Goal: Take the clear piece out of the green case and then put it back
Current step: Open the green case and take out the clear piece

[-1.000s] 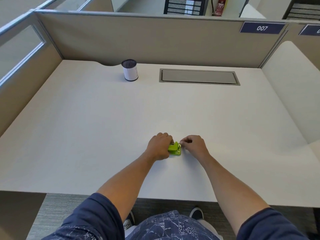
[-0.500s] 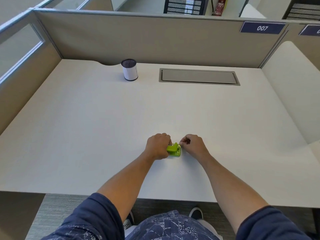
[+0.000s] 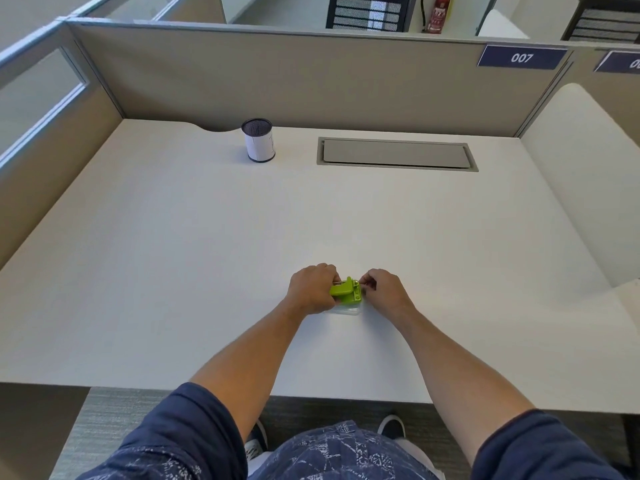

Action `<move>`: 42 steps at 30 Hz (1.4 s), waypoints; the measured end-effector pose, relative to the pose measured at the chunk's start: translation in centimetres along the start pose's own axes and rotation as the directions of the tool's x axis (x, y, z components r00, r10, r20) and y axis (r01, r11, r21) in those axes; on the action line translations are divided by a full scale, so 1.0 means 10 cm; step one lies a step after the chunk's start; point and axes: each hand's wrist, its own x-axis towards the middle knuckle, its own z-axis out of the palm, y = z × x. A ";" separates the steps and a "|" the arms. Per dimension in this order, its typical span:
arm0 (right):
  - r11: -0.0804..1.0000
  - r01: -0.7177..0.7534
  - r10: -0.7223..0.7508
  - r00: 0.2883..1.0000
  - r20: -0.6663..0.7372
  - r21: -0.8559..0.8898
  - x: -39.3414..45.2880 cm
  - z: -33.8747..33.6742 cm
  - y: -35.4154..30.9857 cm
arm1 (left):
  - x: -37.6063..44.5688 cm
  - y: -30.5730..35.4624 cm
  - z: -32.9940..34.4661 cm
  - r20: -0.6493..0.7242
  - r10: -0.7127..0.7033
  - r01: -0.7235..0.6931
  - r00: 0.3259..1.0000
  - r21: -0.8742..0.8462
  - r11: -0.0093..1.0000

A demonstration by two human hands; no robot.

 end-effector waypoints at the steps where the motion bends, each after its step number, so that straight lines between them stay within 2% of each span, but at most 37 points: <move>1: 1.000 0.003 -0.003 1.000 -0.001 0.020 -0.01 0.00 0.02 | 0.00 0.00 -0.01 0.003 -0.007 0.007 1.000 -0.009 1.000; 14: 0.960 -0.043 0.035 0.999 0.035 0.276 -0.06 -0.04 0.04 | 0.01 -0.19 -0.12 0.024 -0.131 0.132 0.991 -0.334 0.933; 18: 0.904 0.056 -0.039 0.998 -0.049 0.424 -0.07 -0.11 -0.09 | 0.05 -0.23 -0.19 -0.002 -0.168 0.147 0.986 -0.476 0.867; 21: 0.900 0.167 -0.165 0.985 -0.040 0.402 -0.07 -0.19 -0.21 | 0.09 -0.21 -0.26 0.001 -0.175 0.146 0.985 -0.558 0.817; 24: 0.902 0.215 -0.230 0.973 -0.003 0.374 -0.05 -0.24 -0.29 | 0.12 -0.18 -0.34 0.015 -0.166 0.143 0.986 -0.587 0.797; 29: 0.944 0.305 -0.302 0.952 -0.046 0.127 0.03 -0.30 -0.36 | 0.14 -0.12 -0.46 0.036 -0.088 0.093 0.995 -0.541 0.836; 36: 0.939 0.339 -0.337 0.941 0.034 -0.060 0.04 -0.32 -0.33 | 0.16 0.04 -0.40 0.089 0.016 0.019 0.996 -0.386 0.922; 42: 0.949 0.314 -0.311 0.947 0.079 -0.034 0.01 -0.33 -0.21 | 0.17 0.07 -0.30 0.070 0.028 0.004 0.997 -0.412 0.911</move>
